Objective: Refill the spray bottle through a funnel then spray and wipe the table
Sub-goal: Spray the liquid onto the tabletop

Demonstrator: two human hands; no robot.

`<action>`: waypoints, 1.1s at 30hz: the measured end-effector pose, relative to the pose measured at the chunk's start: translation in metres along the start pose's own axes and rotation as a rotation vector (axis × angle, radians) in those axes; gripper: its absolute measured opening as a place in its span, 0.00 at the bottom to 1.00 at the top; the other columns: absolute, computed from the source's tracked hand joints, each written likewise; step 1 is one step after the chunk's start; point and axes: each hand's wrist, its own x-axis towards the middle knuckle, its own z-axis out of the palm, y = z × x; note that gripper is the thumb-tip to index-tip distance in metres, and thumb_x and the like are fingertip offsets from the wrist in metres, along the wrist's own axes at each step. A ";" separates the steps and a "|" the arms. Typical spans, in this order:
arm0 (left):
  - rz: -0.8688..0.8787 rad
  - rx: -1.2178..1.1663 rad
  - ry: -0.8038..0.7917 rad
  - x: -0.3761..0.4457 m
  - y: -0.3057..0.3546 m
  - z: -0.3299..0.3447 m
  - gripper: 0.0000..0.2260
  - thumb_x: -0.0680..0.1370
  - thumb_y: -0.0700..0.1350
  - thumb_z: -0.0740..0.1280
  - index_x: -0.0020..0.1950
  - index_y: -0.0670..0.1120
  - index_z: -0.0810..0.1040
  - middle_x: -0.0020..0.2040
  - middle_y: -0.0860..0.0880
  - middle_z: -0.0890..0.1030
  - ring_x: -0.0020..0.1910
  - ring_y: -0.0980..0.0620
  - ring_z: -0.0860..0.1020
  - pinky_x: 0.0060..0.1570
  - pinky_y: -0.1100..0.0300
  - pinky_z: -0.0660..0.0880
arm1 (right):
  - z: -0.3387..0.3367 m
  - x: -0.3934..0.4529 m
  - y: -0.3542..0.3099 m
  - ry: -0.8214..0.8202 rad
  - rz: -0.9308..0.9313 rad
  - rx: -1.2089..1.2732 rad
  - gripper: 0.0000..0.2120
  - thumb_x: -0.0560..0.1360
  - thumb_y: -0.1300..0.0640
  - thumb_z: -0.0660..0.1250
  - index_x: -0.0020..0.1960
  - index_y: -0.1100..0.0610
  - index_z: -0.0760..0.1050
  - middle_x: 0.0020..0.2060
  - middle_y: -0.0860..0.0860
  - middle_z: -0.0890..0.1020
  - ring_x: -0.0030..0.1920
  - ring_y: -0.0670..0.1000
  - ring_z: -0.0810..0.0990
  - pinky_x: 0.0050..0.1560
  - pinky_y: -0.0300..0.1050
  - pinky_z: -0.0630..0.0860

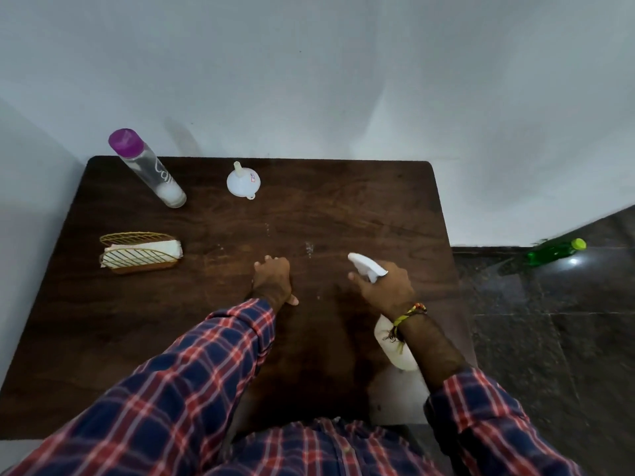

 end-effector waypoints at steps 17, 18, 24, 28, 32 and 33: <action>-0.138 -0.101 -0.125 0.033 0.005 0.001 0.50 0.66 0.46 0.80 0.78 0.39 0.52 0.79 0.38 0.49 0.78 0.36 0.48 0.74 0.44 0.60 | -0.021 0.218 -0.108 0.107 -0.350 0.683 0.15 0.66 0.54 0.79 0.45 0.63 0.82 0.41 0.55 0.84 0.40 0.48 0.80 0.43 0.37 0.76; -0.140 -0.108 -0.126 0.034 0.004 0.002 0.51 0.66 0.47 0.80 0.79 0.39 0.51 0.79 0.39 0.49 0.78 0.36 0.48 0.74 0.44 0.60 | -0.019 0.224 -0.109 0.104 -0.364 0.681 0.16 0.65 0.54 0.80 0.46 0.63 0.81 0.40 0.54 0.83 0.40 0.49 0.79 0.43 0.38 0.76; -0.132 -0.126 -0.149 0.037 0.000 0.006 0.53 0.67 0.46 0.80 0.79 0.40 0.47 0.80 0.39 0.47 0.78 0.37 0.47 0.74 0.44 0.59 | 0.002 0.221 -0.100 0.401 -0.229 0.585 0.23 0.59 0.48 0.80 0.47 0.58 0.76 0.42 0.49 0.80 0.43 0.50 0.78 0.44 0.41 0.76; -0.132 -0.120 -0.165 0.039 -0.001 0.006 0.53 0.67 0.47 0.80 0.79 0.40 0.46 0.80 0.40 0.46 0.78 0.37 0.46 0.74 0.44 0.59 | -0.001 0.230 -0.096 0.469 -0.283 0.631 0.21 0.60 0.57 0.80 0.49 0.65 0.79 0.44 0.56 0.82 0.44 0.51 0.78 0.43 0.26 0.71; -0.125 -0.113 -0.163 0.040 -0.004 0.009 0.54 0.67 0.48 0.80 0.79 0.41 0.45 0.80 0.41 0.45 0.78 0.38 0.46 0.75 0.45 0.57 | -0.023 0.248 -0.088 0.362 -0.324 0.563 0.18 0.67 0.64 0.74 0.56 0.61 0.77 0.52 0.53 0.82 0.52 0.52 0.80 0.52 0.45 0.77; -0.127 -0.113 -0.165 0.041 -0.003 0.009 0.54 0.67 0.48 0.80 0.79 0.41 0.45 0.80 0.41 0.45 0.78 0.38 0.46 0.75 0.45 0.57 | -0.029 0.252 -0.084 0.323 -0.344 0.544 0.19 0.69 0.64 0.73 0.58 0.61 0.76 0.52 0.51 0.81 0.53 0.51 0.80 0.52 0.45 0.77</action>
